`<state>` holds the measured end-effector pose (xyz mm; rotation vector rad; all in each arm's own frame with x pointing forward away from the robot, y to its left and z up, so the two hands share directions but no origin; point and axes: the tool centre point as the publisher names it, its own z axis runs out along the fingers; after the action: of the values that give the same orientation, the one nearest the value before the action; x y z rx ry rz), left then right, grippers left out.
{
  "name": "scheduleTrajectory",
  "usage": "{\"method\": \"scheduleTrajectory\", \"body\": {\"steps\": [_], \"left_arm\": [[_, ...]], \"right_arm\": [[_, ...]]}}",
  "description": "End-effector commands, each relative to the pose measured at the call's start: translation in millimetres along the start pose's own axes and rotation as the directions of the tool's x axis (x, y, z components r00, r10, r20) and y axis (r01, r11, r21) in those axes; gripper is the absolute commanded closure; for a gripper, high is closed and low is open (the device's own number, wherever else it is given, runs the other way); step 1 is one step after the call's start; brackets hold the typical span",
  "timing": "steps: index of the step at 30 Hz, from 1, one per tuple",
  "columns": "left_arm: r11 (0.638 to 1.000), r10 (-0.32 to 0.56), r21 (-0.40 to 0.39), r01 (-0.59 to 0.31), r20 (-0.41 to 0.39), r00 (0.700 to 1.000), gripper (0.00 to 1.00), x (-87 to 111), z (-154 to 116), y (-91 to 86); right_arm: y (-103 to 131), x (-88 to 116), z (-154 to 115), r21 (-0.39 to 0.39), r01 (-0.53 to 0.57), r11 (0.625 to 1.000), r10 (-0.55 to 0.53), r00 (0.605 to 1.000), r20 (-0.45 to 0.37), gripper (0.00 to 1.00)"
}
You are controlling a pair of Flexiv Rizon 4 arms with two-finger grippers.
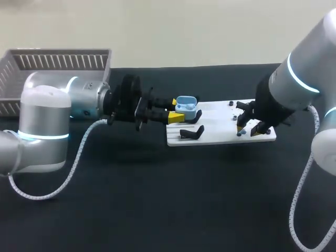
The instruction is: Pick up each earbud case from the left stands, insert the matching earbuds, close the lid, and place the case in the box.
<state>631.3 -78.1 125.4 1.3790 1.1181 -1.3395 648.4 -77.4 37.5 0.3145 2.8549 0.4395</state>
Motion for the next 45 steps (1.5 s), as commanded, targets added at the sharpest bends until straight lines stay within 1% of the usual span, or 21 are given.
{"method": "scheduleTrajectory", "body": {"steps": [1,6,11,24,28,30,31,32,38,42,45], "left_arm": [[1.000,0.003,-0.002,-0.003,0.003,1.000,1.00,1.1,-0.2,-0.6],[1.000,0.003,-0.002,-0.003,0.003,1.000,1.00,1.1,-0.2,-0.6],[1.000,0.003,-0.002,-0.003,0.003,1.000,1.00,1.1,-0.2,-0.6],[1.000,0.003,-0.002,-0.003,0.003,1.000,1.00,1.1,-0.2,-0.6],[1.000,0.003,-0.002,-0.003,0.003,1.000,1.00,1.1,-0.2,-0.6],[1.000,0.003,-0.002,-0.003,0.003,1.000,1.00,1.1,-0.2,-0.6],[1.000,0.003,-0.002,-0.003,0.003,1.000,1.00,1.1,-0.2,-0.6],[1.000,0.003,-0.002,-0.003,0.003,1.000,1.00,1.1,-0.2,-0.6],[1.000,0.003,-0.002,-0.003,0.003,1.000,1.00,1.1,-0.2,-0.6],[1.000,0.003,-0.002,-0.003,0.003,1.000,1.00,1.1,-0.2,-0.6],[1.000,0.003,-0.002,-0.003,0.003,1.000,1.00,1.1,-0.2,-0.6]], "right_arm": [[0.4,-1.6,2.9,-0.002,-0.004,1.000,0.004,1.000,-0.007,0.61],[-1.9,-3.8,5.1,-0.009,-0.016,1.000,0.016,1.000,-0.008,0.64],[-1.4,-5.6,6.7,-0.020,-0.025,0.999,0.025,1.000,-0.011,0.64],[-0.2,-5.9,13.1,-0.019,-0.027,0.999,0.027,0.999,-0.022,0.69],[-0.5,-5.8,13.9,-0.018,-0.030,0.999,0.030,0.999,-0.027,0.75],[-0.7,-5.7,14.0,-0.018,-0.031,0.999,0.031,0.999,-0.028,0.81],[-0.8,-5.7,14.0,-0.017,-0.032,0.999,0.032,0.999,-0.028,0.96],[-0.9,-5.7,14.0,-0.017,-0.034,0.999,0.033,0.999,-0.029,1.00],[-0.3,-4.3,9.5,-0.019,-0.037,0.999,0.036,0.999,-0.033,1.00],[4.8,-0.4,-3.8,-0.023,-0.031,0.999,0.030,0.999,-0.030,1.00],[10.0,4.8,-18.5,-0.022,-0.034,0.999,0.033,0.999,-0.032,1.00]]}}
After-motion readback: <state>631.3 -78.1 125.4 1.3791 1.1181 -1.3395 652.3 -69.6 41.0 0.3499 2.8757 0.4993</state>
